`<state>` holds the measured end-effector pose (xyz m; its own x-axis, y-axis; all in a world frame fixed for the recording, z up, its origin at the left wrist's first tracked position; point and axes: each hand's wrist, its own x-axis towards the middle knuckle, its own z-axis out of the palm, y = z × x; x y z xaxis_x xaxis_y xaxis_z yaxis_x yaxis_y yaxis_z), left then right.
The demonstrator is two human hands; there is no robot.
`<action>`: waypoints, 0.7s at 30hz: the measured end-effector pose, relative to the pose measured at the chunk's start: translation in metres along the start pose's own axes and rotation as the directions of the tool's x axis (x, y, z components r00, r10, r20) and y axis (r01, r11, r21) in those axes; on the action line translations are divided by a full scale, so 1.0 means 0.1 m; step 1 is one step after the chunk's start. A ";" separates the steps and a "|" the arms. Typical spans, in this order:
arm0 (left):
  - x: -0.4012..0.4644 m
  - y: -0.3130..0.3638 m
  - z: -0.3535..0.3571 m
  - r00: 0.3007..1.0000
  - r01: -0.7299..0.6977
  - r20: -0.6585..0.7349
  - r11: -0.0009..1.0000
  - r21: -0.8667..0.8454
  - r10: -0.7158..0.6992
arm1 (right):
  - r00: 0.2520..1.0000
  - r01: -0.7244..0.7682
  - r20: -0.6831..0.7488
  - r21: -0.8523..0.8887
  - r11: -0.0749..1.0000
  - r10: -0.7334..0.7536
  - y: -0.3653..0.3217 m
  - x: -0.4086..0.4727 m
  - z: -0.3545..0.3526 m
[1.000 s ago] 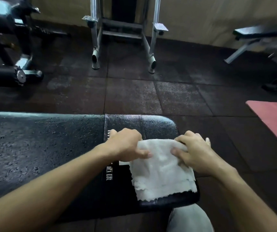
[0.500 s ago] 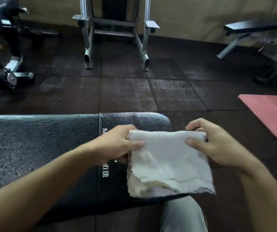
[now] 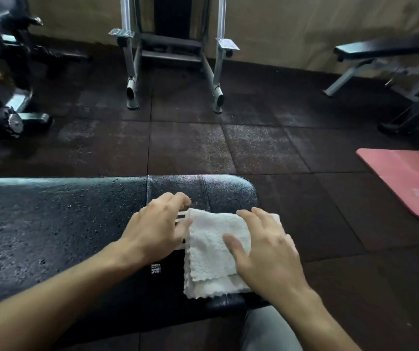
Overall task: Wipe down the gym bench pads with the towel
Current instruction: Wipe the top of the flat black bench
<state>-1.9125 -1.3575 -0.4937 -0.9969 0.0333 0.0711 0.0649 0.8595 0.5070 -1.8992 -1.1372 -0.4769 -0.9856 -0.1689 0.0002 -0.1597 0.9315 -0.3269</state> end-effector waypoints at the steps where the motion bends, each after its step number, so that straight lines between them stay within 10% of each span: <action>1: -0.01 -0.05 -0.01 0.999 0.012 0.037 1.000 0.012 -0.012 | 0.995 -0.050 0.079 -0.047 0.998 0.054 -0.05 -0.01 0.03; 12: 0.31 0.13 0.19 0.949 -0.171 0.290 0.975 0.139 0.125 | 0.976 -0.097 0.178 -0.158 0.983 0.125 -0.19 0.04 0.20; 16: 0.17 -0.06 0.12 0.977 -0.203 0.096 0.963 0.176 0.188 | 0.972 0.050 0.233 -0.165 0.985 -0.010 -0.03 0.09 0.38; 21: -0.16 -0.54 -0.02 0.971 -0.067 0.235 0.911 0.408 -0.034 | 0.980 0.046 0.198 -0.204 0.978 -0.005 0.01 -0.05 0.47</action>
<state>-1.8998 -1.4053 -0.5207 -0.9811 0.1231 -0.1495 0.1078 0.9885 0.1065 -1.8916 -1.1507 -0.5214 -0.9543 -0.2343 -0.1857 -0.2132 0.9687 -0.1270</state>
